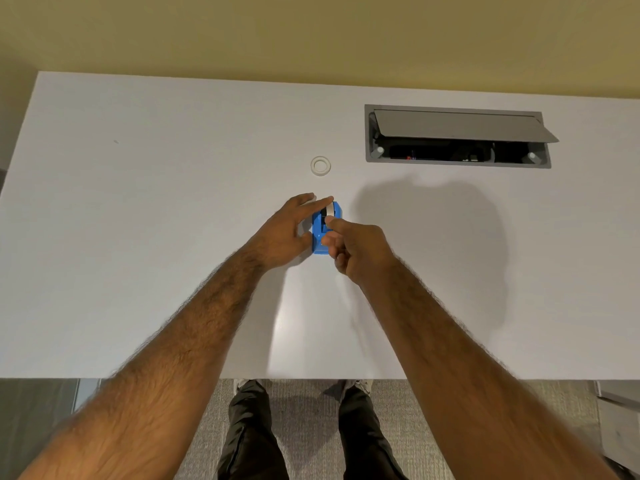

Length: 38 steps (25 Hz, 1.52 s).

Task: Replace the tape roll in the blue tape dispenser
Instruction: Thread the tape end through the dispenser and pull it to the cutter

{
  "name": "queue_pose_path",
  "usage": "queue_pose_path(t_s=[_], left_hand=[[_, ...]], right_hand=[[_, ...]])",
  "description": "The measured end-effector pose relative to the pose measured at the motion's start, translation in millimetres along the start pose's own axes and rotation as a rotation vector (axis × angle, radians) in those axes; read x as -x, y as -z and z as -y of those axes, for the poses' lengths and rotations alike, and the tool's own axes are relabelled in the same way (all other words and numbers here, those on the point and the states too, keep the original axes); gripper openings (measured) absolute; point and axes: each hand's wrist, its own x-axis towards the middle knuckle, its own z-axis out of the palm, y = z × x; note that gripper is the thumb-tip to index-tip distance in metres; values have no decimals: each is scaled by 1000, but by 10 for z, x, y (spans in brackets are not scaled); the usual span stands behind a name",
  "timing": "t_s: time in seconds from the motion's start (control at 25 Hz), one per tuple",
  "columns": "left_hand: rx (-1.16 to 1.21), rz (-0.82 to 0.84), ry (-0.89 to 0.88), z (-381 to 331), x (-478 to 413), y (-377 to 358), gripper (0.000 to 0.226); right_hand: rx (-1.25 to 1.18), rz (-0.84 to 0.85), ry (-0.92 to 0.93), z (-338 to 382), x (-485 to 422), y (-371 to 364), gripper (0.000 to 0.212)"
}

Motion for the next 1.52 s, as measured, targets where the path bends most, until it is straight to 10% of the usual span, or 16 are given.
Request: queue_pose_path(t_s=[1.32,1.52], left_hand=[[-58,42,-56,54,7,-85,110],[-148,-155,-103,-17,29,-186,86]], right_hand=[[-182,41,-6,-140,-20,-90,23],[-174,37,17,-134,7,-79,21]])
